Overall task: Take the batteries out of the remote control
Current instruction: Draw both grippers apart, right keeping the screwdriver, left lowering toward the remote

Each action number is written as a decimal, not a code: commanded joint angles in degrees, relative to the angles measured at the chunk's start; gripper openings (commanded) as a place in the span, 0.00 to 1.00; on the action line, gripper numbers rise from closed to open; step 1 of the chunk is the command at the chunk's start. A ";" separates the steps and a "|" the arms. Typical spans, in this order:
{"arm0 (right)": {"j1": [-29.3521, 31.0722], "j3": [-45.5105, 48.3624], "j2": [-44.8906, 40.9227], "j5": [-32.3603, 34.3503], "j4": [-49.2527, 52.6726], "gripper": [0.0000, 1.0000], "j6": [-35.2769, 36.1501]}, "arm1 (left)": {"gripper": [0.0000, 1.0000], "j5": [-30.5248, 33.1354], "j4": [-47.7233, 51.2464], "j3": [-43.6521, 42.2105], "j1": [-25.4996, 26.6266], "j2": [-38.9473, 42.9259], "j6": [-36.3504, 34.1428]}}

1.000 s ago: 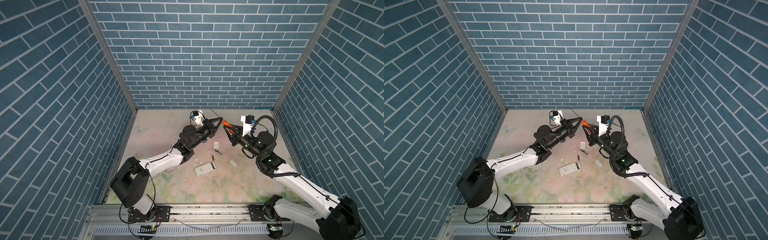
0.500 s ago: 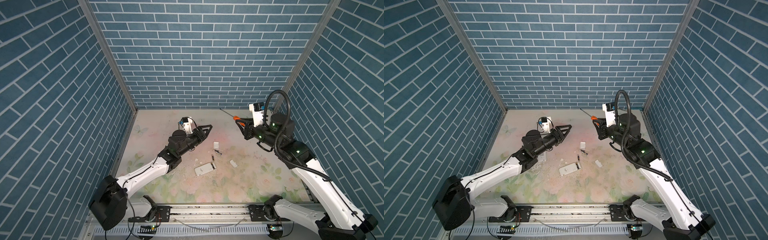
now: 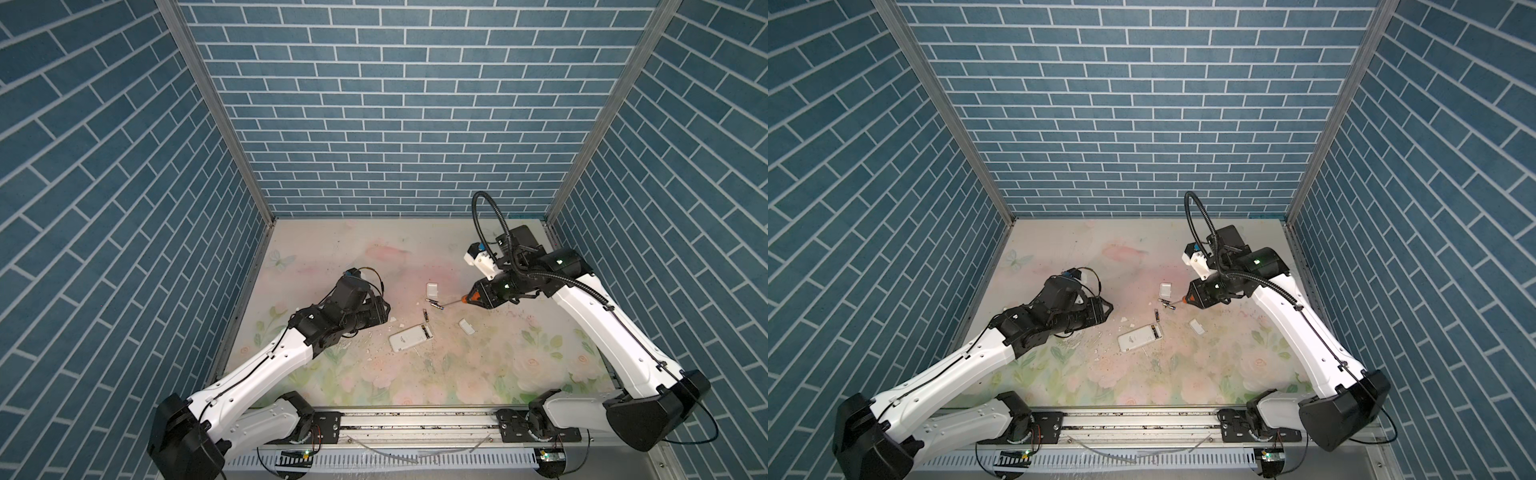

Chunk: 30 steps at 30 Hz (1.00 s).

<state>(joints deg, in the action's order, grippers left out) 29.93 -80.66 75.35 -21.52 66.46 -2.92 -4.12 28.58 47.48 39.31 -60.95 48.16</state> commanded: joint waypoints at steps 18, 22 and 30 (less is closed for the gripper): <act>1.43 18.77 -1.55 -3.00 -19.26 0.00 3.71 | 0.49 8.76 -2.49 -13.67 10.44 -1.28 14.59; 1.44 18.11 1.27 -3.62 -21.27 0.00 3.85 | 0.37 9.88 -3.06 -14.72 10.55 -1.91 16.22; 1.40 18.15 5.63 -4.97 -21.61 0.00 5.45 | 0.11 10.03 -11.18 -16.31 10.53 -6.23 17.36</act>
<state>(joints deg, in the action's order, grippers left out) 31.14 -63.09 80.82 -24.86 45.80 -0.95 5.13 21.34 31.99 49.60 -65.67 64.71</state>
